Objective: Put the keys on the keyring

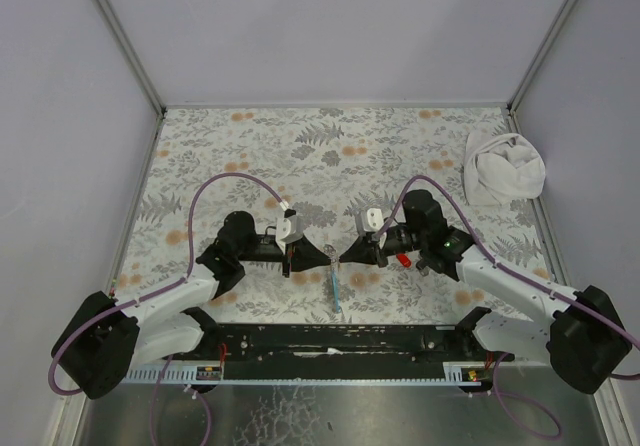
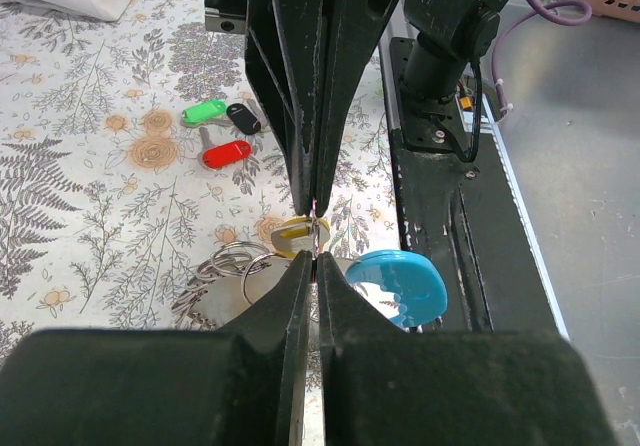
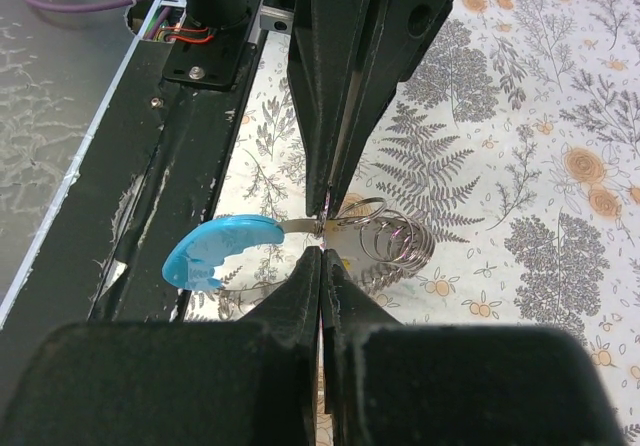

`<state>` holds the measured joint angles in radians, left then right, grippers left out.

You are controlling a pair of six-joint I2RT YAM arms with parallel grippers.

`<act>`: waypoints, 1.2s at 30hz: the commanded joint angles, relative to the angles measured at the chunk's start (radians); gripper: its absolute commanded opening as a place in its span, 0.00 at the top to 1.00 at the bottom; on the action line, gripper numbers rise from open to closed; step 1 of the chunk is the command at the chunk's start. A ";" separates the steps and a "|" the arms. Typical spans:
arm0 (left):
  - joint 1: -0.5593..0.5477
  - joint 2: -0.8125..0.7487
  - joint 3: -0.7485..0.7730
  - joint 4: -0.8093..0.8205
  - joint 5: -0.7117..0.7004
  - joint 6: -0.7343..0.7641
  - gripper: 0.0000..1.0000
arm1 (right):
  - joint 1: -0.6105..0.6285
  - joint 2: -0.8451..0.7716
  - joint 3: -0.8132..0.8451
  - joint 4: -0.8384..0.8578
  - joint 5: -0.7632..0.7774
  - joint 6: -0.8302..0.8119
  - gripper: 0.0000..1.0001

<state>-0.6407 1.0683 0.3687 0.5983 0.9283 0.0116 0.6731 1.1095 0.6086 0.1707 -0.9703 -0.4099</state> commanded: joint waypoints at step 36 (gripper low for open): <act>0.001 -0.024 0.005 0.041 0.006 0.014 1.00 | 0.005 -0.033 0.041 -0.022 0.011 -0.011 1.00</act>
<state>-0.6407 1.0542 0.3687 0.5900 0.9215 0.0101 0.6731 1.0927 0.6086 0.1383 -0.9508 -0.4129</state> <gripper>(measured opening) 0.009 0.011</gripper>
